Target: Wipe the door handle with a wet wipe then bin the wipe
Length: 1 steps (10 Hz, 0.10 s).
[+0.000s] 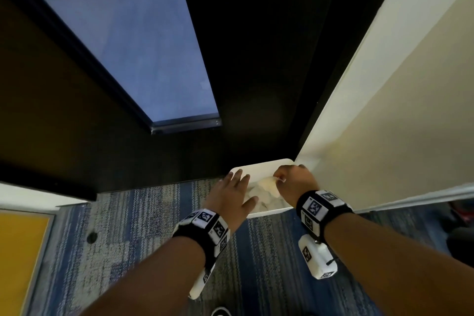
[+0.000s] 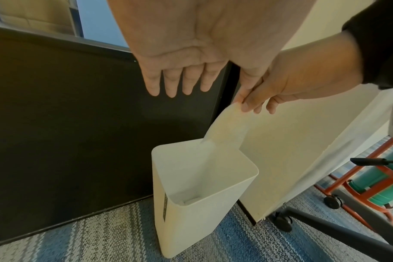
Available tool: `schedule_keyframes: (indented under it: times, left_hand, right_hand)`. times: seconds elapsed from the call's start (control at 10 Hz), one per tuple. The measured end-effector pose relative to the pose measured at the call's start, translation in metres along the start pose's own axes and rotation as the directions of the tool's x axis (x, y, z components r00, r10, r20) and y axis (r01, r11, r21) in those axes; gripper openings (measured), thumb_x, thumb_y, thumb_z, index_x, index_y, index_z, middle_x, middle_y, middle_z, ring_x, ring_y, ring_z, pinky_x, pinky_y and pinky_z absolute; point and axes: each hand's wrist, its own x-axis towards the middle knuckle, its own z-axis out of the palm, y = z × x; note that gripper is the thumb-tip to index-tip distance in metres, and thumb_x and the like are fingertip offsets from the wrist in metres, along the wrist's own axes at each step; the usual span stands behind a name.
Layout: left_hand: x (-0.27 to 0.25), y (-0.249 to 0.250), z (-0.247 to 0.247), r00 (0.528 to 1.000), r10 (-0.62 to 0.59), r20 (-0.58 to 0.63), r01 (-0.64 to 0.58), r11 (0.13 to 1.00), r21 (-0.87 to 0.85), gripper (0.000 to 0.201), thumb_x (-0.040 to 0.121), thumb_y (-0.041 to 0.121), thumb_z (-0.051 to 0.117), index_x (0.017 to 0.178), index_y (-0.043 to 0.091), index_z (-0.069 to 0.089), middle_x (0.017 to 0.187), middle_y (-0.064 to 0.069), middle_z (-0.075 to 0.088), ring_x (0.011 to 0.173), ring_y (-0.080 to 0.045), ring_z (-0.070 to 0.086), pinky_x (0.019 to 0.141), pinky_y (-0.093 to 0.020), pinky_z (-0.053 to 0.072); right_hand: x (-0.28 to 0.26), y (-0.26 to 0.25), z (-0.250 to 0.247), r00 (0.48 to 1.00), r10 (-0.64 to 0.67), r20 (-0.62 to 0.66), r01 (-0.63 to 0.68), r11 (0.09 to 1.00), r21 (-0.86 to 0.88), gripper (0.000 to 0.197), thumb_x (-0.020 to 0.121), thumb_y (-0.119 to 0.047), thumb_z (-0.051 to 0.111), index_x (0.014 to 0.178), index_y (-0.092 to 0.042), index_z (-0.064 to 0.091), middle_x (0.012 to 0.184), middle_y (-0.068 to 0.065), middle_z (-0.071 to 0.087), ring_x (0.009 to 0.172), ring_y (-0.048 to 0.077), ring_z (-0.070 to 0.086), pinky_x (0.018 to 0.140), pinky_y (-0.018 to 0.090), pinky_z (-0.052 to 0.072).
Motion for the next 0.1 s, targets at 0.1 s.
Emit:
schedule_keyframes:
  times: [0.1]
  left_hand:
    - [-0.0017, -0.0037, 0.0004, 1.0, -0.012, -0.024, 0.011, 1.0, -0.026, 0.067, 0.096, 0.054, 0.028, 0.151, 0.019, 0.011, 0.161, -0.003, 0.006, 0.148, -0.022, 0.005, 0.119, -0.038, 0.009]
  right_hand:
    - [0.0031, 0.0033, 0.0023, 1.0, 0.01, 0.015, -0.01, 1.0, 0.024, 0.035, 0.09, -0.021, 0.05, 0.123, -0.025, 0.061, 0.118, 0.002, 0.065, 0.113, 0.022, 0.056, 0.093, 0.03, 0.046]
